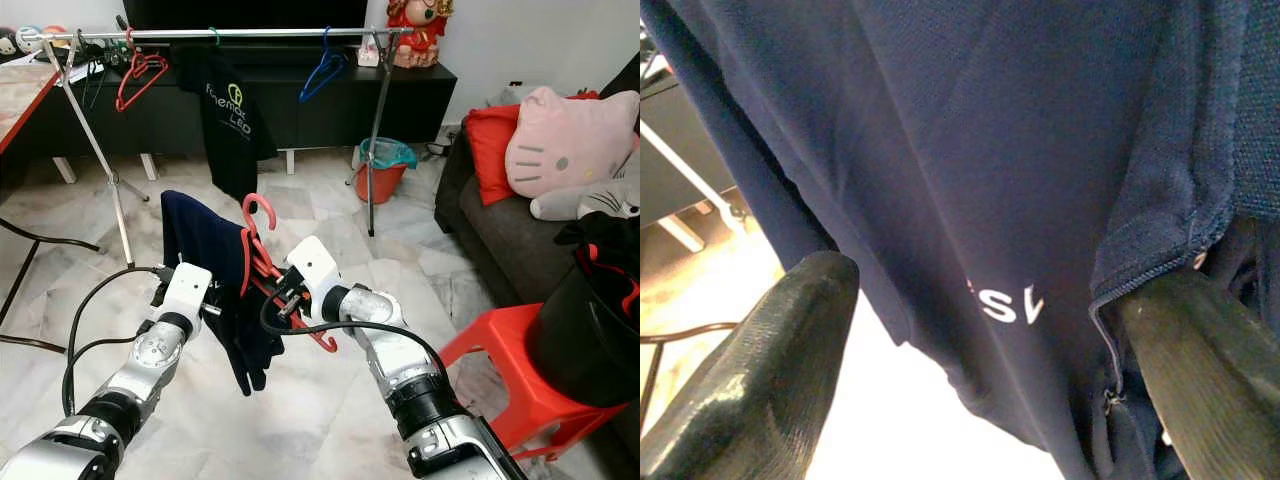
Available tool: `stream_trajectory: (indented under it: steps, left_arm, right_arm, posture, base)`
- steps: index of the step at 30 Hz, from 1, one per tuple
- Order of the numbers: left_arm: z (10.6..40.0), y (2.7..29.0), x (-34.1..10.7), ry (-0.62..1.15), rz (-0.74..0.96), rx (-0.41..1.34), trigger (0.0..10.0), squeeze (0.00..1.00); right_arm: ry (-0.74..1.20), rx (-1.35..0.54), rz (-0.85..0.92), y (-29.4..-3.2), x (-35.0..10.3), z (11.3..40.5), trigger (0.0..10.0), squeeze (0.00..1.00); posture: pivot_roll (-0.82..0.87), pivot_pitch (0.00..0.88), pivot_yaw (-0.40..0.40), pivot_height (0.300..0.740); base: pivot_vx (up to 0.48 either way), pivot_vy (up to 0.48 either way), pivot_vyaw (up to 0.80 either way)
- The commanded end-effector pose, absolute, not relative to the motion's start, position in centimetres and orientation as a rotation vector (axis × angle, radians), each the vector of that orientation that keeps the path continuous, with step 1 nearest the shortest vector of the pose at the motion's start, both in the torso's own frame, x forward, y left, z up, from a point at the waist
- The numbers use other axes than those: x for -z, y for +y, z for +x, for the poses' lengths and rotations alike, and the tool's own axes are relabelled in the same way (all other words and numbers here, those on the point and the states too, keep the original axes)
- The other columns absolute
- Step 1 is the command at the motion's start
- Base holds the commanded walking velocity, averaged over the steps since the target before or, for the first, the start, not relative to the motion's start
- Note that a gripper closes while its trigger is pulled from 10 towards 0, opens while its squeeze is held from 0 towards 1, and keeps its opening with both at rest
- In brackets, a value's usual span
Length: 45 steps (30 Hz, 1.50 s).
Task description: Hang hanger
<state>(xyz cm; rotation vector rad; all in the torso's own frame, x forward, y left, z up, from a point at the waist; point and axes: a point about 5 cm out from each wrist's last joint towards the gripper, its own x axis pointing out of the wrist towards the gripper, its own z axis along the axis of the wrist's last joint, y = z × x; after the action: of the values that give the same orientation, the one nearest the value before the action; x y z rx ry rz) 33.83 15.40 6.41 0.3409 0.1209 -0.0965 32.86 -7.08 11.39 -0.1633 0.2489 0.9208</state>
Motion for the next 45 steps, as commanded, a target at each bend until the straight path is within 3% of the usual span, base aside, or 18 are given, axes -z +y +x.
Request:
stream_trajectory:
  steps: [1,10,18,19,20,22,33,45]
  left_arm:
    - [34.1,14.6,-6.9,0.089,0.339,0.119,10.0,0.00]
    - [33.8,13.3,-6.9,0.055,0.330,0.206,10.0,0.00]
    - [34.0,14.7,-6.9,0.075,0.403,0.112,9.8,0.00]
    - [34.0,14.8,-6.9,0.075,0.401,0.110,6.5,0.00]
    - [34.0,14.9,-6.9,0.075,0.401,0.109,0.4,0.00]
    - [34.0,14.9,-6.9,0.073,0.401,0.110,0.0,0.00]
    - [33.2,12.7,-6.4,0.049,0.392,0.325,0.0,0.00]
    - [33.0,13.4,-6.0,0.077,0.399,0.341,0.0,0.00]
  right_arm:
    - [0.191,-0.954,-0.176,-6.6,-12.7,32.8,0.0,0.00]
    - [0.189,-1.001,-0.183,-6.2,-12.9,32.3,0.0,0.00]
    - [0.192,-1.008,-0.185,-6.2,-12.8,32.1,0.0,0.00]
    - [0.193,-1.008,-0.185,-6.2,-12.8,32.0,0.0,0.00]
    - [0.194,-1.009,-0.186,-6.2,-12.8,32.0,0.0,0.00]
    - [0.198,-1.007,-0.188,-6.3,-12.7,32.0,0.0,0.00]
    - [0.232,-0.976,-0.223,-6.8,-11.8,32.1,0.0,0.00]
    - [0.239,-0.975,-0.235,-6.8,-11.6,32.0,0.0,0.00]
  posture:
    - [-0.02,0.006,-0.083,0.740]
    - [-0.02,0.006,-0.083,0.740]
    - [-0.02,0.007,-0.081,0.740]
    - [-0.02,0.007,-0.081,0.740]
    - [-0.02,0.007,-0.081,0.740]
    - [-0.02,0.007,-0.081,0.740]
    - [-0.02,0.012,-0.080,0.740]
    - [-0.02,0.014,-0.080,0.740]
  base:
    - [0.000,0.000,0.00]
    - [0.000,0.000,0.00]
    - [0.000,0.000,0.00]
    - [0.000,0.000,0.00]
    - [0.000,0.000,0.00]
    - [0.000,0.000,0.00]
    - [0.000,0.000,0.00]
    - [0.000,0.000,0.00]
